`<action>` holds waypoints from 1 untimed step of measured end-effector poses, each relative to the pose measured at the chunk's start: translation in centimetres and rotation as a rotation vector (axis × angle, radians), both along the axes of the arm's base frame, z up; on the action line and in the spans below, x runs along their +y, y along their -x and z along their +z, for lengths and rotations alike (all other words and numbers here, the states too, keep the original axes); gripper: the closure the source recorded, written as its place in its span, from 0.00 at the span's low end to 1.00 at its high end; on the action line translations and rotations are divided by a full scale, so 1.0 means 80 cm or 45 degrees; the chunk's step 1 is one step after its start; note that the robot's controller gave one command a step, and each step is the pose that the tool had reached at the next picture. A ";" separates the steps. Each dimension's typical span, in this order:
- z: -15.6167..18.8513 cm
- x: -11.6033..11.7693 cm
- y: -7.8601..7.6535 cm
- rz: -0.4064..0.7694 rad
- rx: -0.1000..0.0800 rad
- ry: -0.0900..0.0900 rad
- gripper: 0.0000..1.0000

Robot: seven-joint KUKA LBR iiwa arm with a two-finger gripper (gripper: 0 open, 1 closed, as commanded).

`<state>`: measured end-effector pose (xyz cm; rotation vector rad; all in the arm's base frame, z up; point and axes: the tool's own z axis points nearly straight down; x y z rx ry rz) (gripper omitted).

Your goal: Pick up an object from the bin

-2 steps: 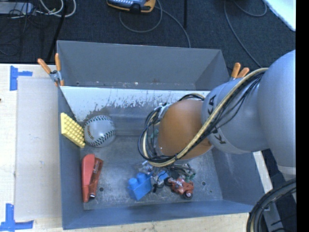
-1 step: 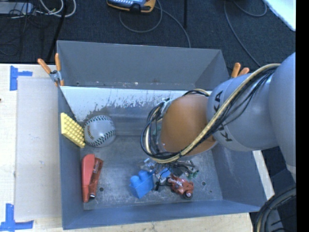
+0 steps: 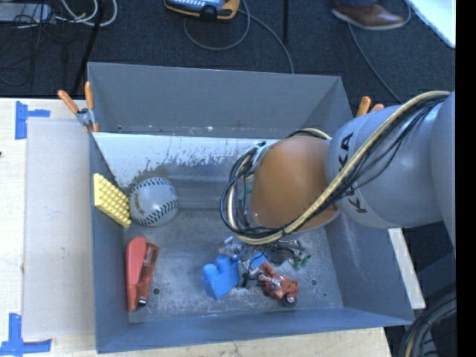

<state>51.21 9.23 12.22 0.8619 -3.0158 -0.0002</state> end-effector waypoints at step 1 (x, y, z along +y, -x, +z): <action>0.017 0.000 -0.002 0.000 -0.006 -0.001 1.00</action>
Offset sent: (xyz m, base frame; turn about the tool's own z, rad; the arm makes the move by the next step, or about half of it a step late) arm -0.0001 0.0000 0.0131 0.0000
